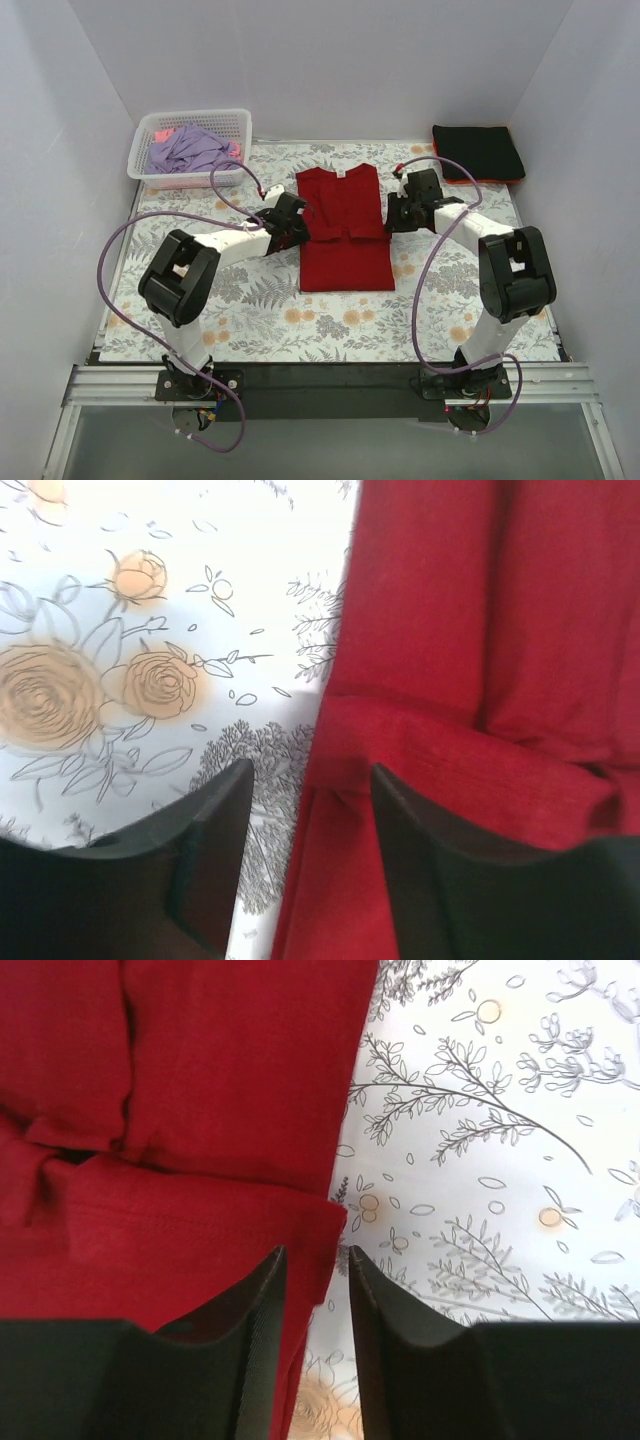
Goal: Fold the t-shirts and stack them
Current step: Fold the tshirt
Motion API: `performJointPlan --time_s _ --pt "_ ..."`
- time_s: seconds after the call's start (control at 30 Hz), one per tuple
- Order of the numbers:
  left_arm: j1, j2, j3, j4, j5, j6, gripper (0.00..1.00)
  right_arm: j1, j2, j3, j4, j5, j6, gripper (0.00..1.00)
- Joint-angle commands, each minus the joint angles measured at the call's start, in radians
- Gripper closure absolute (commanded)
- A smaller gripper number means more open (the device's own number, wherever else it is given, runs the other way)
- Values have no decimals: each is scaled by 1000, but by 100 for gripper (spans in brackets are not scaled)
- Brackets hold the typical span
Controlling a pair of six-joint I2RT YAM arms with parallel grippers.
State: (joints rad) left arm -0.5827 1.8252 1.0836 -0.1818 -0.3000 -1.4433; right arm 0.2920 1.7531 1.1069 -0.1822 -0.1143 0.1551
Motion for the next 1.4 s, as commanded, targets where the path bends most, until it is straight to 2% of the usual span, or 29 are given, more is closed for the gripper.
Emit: performJointPlan --time_s 0.0,0.03,0.13,0.23,0.27,0.37,0.47,0.8,1.03,1.17,1.23,1.33,1.37 --pt "-25 -141 -8 13 -96 30 50 6 -143 -12 44 17 6 61" --pt "-34 -174 -8 7 -106 34 47 12 -167 -27 49 22 11 61" --pt "-84 -219 -11 -18 -128 37 47 38 -239 -61 72 4 27 61" --pt "-152 -254 -37 -34 -122 26 59 78 -268 -108 98 -27 47 67" --pt "-179 -260 -60 -36 -108 8 68 94 -268 -131 122 -48 55 74" --pt "-229 -239 -99 -36 -61 -19 87 131 -244 -157 161 -79 75 88" --pt "-259 -210 -134 -54 -57 -31 93 168 -202 -170 173 -81 81 91" --pt "-270 -152 -217 -70 -18 -86 96 202 -54 -194 320 -15 97 90" --pt "-275 -153 -260 -73 35 -108 96 190 65 -35 328 94 5 87" --pt "-275 -193 -292 -76 41 -111 96 145 112 129 328 140 -8 85" --pt "-275 -222 -307 -81 39 -114 96 134 95 160 328 124 -5 85" --pt "-275 -251 -324 -87 41 -121 96 133 42 160 326 -22 -5 83" --pt "-275 -256 -327 -85 45 -126 96 133 33 148 326 -139 0 83"
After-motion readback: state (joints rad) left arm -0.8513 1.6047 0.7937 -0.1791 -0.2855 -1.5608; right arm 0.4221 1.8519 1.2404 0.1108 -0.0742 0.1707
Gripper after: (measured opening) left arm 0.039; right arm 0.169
